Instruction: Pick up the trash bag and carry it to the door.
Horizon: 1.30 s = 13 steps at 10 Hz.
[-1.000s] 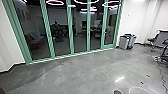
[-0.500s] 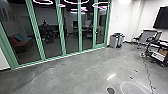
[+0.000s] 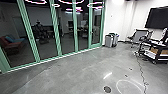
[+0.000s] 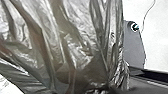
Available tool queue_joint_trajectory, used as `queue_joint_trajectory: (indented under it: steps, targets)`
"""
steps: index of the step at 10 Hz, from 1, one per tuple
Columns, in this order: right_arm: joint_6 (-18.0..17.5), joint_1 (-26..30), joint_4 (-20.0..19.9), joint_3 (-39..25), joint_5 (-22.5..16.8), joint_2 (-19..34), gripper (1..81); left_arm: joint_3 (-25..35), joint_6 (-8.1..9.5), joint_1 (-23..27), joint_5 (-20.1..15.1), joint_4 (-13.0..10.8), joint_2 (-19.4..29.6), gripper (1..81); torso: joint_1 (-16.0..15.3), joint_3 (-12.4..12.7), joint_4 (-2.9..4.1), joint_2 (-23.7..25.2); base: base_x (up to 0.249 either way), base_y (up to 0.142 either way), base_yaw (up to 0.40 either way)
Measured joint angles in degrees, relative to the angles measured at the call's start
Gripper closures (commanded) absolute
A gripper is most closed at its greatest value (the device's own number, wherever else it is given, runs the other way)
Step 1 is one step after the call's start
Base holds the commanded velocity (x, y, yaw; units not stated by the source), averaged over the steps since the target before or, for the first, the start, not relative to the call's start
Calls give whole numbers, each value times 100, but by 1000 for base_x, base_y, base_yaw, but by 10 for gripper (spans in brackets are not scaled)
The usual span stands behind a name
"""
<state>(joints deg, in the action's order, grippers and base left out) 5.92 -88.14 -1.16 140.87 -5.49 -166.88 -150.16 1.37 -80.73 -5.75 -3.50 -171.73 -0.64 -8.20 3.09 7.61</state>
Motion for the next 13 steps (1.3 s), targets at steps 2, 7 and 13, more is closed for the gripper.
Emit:
queue_joint_trajectory:
  steps: [2,7,13]
  targets:
    - [0,5,0,2,-2,0,10,-2,0,-9,-2,0,0,811,0,0,0,0,0,-31,0]
    - [0,5,0,11,-2,0,10,-2,0,-6,0,0,1,811,0,0,0,0,0,0,0]
    - [0,-39,1,66,-18,-32,10,-48,0,-12,11,0,0,811,9,2,0,0,66,0,0]
